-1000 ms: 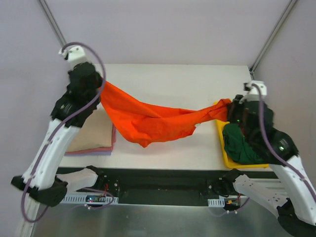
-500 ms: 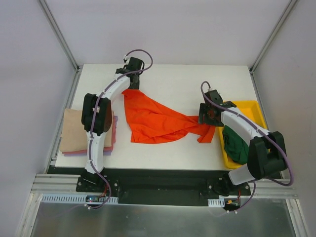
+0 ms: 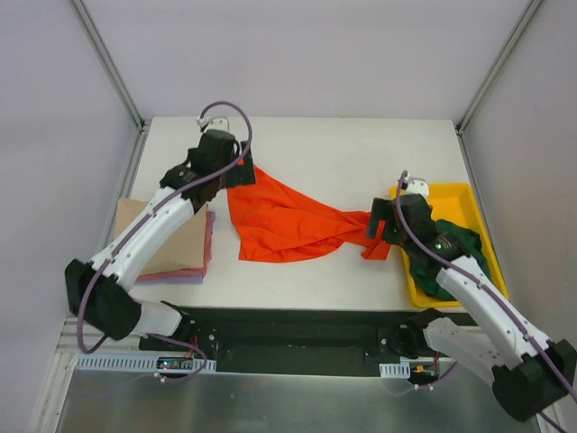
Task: Fold and stack the t-shirts
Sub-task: Flatten out the tshirt
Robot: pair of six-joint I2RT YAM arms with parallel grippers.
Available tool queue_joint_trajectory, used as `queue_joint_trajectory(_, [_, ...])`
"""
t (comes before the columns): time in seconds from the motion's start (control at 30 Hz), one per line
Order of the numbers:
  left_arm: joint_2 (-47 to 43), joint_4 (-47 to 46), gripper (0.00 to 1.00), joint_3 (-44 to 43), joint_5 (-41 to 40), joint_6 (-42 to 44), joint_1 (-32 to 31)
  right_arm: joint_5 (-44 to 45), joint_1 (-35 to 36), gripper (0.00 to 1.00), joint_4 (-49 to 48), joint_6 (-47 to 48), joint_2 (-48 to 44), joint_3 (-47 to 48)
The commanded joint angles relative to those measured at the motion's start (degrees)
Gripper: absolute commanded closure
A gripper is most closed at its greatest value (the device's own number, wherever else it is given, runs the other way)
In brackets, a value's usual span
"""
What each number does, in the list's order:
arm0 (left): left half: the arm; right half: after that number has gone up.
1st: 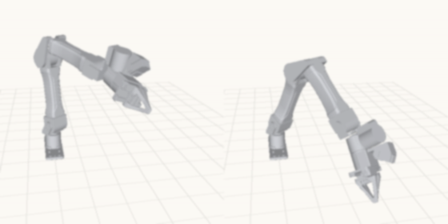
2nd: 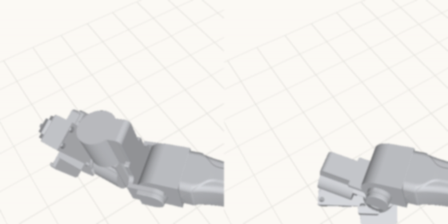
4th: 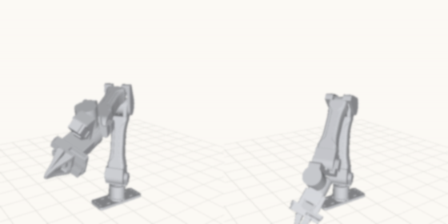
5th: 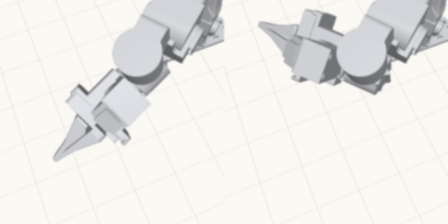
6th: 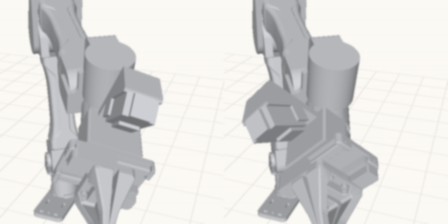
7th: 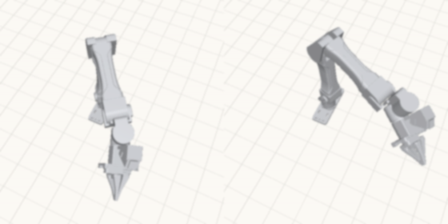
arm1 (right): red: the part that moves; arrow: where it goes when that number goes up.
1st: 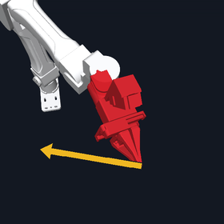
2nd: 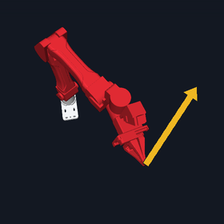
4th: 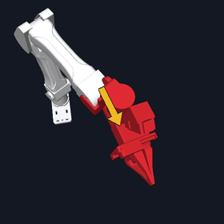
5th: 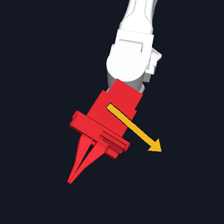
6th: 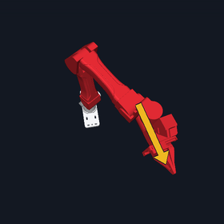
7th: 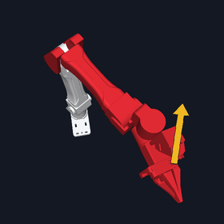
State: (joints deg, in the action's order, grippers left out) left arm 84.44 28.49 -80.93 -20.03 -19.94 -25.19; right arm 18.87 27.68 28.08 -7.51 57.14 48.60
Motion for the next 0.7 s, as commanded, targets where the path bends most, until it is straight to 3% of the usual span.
queue_joint_trajectory(0.0, [-11.11,-0.09,0.01,18.66,6.74,-14.57,-2.23,-1.90,-0.17,0.04,-7.93,-7.68,-12.81,-12.45])
queue_joint_trajectory(0.17, [-19.13,-5.19,0.11,32.74,11.06,-21.62,-4.78,-7.00,-0.09,0.04,-12.43,-10.15,-23.38,-19.15])
queue_joint_trajectory(0.3, [-19.85,-11.42,0.33,40.22,15.36,-24.79,-5.40,-9.20,-0.17,0.04,-11.29,-11.12,-22.87,-19.77])
queue_joint_trajectory(0.5, [-14.05,-13.37,0.52,40.59,16.42,-26.64,-5.75,-11.75,0.00,0.04,-10.41,-11.39,-16.99,-18.72])
queue_joint_trajectory(0.67, [-10.10,-13.81,0.58,40.05,17.48,-26.64,-6.27,-10.44,0.00,0.04,-10.32,-11.39,-16.27,-18.89])
